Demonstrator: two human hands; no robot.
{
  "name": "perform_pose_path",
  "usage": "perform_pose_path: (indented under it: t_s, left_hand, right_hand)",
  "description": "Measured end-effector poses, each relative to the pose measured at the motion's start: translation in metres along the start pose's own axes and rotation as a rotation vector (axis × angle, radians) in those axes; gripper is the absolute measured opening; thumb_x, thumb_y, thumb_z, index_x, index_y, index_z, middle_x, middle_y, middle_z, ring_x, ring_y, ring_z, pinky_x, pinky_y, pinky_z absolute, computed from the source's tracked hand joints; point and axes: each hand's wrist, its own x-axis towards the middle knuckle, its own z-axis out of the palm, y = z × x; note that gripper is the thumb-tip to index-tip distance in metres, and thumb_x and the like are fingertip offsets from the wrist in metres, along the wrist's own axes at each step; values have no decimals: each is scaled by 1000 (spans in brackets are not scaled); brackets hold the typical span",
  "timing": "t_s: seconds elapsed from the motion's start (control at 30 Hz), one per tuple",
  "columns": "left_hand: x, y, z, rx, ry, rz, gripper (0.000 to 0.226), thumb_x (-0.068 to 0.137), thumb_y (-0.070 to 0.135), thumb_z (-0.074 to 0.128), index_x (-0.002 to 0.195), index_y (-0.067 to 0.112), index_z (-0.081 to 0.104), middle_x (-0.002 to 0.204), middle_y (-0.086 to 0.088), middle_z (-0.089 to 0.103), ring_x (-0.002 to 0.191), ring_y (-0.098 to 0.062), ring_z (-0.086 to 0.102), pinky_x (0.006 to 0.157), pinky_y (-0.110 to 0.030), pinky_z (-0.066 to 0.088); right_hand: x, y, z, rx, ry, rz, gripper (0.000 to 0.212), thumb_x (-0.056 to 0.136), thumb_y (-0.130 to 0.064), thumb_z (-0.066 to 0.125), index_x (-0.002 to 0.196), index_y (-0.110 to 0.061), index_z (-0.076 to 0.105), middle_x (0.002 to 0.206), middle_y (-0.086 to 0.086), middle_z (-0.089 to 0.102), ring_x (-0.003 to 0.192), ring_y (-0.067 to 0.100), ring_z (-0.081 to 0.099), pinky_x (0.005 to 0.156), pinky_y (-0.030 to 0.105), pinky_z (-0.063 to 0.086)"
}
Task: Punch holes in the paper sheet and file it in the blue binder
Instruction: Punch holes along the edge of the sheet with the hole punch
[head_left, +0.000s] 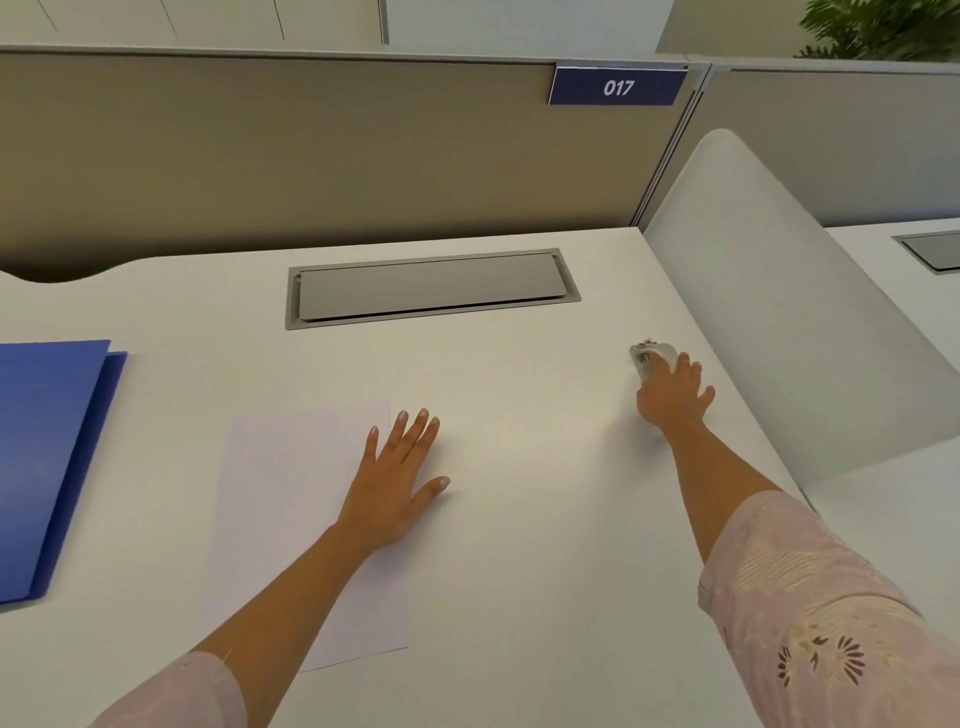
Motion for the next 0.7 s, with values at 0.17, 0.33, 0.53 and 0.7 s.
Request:
perform_pose_path:
  t_s: [0.17, 0.33, 0.53, 0.7]
  left_hand:
    - [-6, -11, -4, -9, 28, -32, 74, 89, 67, 10, 152, 31, -6, 157, 14, -16, 143, -7, -25, 113, -32, -22]
    - [-13, -15, -5, -58, 45, -55, 73, 90, 67, 14, 152, 32, -1, 158, 14, -13, 144, -8, -23, 115, -34, -20]
    - [-29, -19, -8, -67, 49, -69, 73, 90, 68, 12, 152, 33, -1, 159, 14, -12, 144, -7, -23, 114, -32, -23]
    - [-57, -31, -9, -153, 67, -135, 74, 88, 69, 16, 152, 33, 2, 159, 15, -8, 144, -6, -22, 116, -37, -17]
  right_hand:
    - [13, 9, -1, 196, 85, 6, 42, 91, -8, 45, 132, -15, 49, 138, 18, 39, 127, 38, 36, 101, 46, 37]
    - [5, 2, -4, 471, 122, 29, 28, 88, -10, 50, 112, -10, 63, 122, 19, 48, 106, 36, 55, 79, 29, 43]
    - [-24, -19, 3, 627, 126, 102, 21, 81, -10, 52, 95, -15, 65, 111, 16, 59, 96, 35, 61, 81, 41, 53]
    - [-76, -47, 18, 609, 101, 48, 18, 86, -14, 51, 102, -17, 60, 107, 15, 57, 91, 35, 60, 72, 34, 46]
